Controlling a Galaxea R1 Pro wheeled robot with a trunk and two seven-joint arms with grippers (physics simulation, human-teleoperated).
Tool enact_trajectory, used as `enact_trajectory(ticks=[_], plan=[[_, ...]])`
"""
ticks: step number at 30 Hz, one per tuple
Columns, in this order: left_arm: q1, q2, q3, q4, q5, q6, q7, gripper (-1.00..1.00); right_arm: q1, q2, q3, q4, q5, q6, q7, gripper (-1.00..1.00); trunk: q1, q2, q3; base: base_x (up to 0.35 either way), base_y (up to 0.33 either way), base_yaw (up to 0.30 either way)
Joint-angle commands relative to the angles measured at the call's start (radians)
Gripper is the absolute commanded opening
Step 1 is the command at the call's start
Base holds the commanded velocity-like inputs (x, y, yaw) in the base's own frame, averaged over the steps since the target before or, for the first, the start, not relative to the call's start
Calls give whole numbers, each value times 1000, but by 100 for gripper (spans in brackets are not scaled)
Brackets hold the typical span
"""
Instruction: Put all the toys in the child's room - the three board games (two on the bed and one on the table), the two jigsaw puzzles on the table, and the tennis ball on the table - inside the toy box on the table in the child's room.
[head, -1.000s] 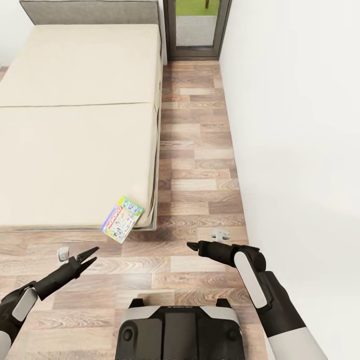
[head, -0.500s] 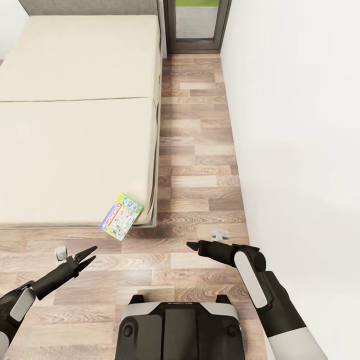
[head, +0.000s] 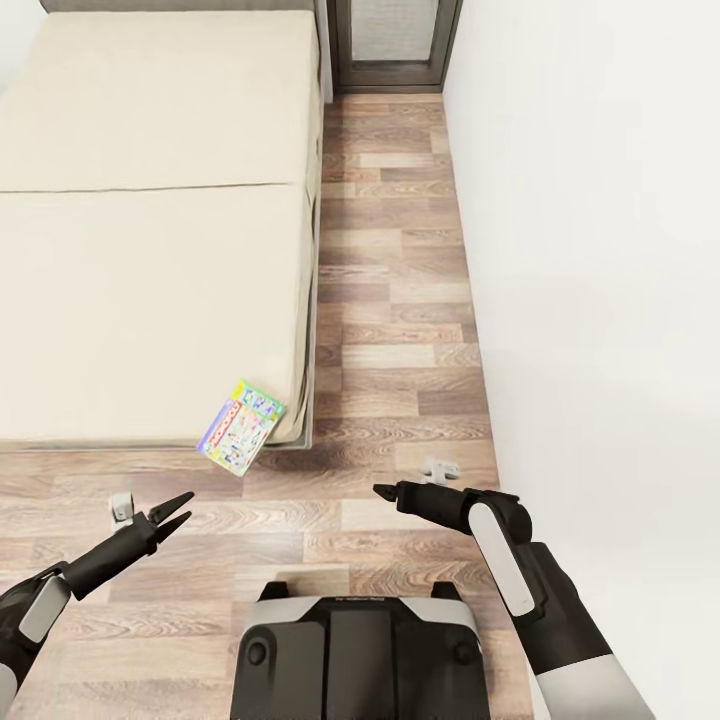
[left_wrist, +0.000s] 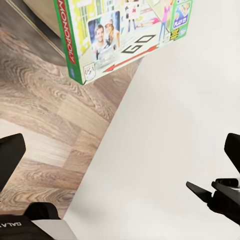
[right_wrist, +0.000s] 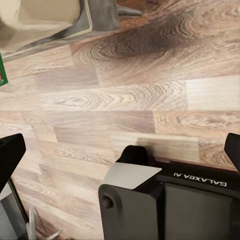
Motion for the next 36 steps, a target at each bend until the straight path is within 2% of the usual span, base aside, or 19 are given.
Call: enact_trajectory(ticks=[1,19,28,32,36], plan=[[0,0,1,0,3,9,-2,100,0,0,-1,-1,3,4,3,100,0,-1,-2,0,0,0],[0,1,1,1,3,12,9,100,0,0,-1,-30,4,18,-13,100,0,-1,-32,0,0,0],[0,0,2,-1,3,14,13,100,0,0,-2,-106,3,89,-70,100,0,-1,-46,0,0,0],[0,-1,1,-2,3,16,12,100,0,9,0,-143,3,105,-100,100,0,-1,-53,0,0,0],[0,-1,1,-3,3,17,12,100,8,33,3,-209,4,134,-138,100,0,-1,-59,0,0,1]])
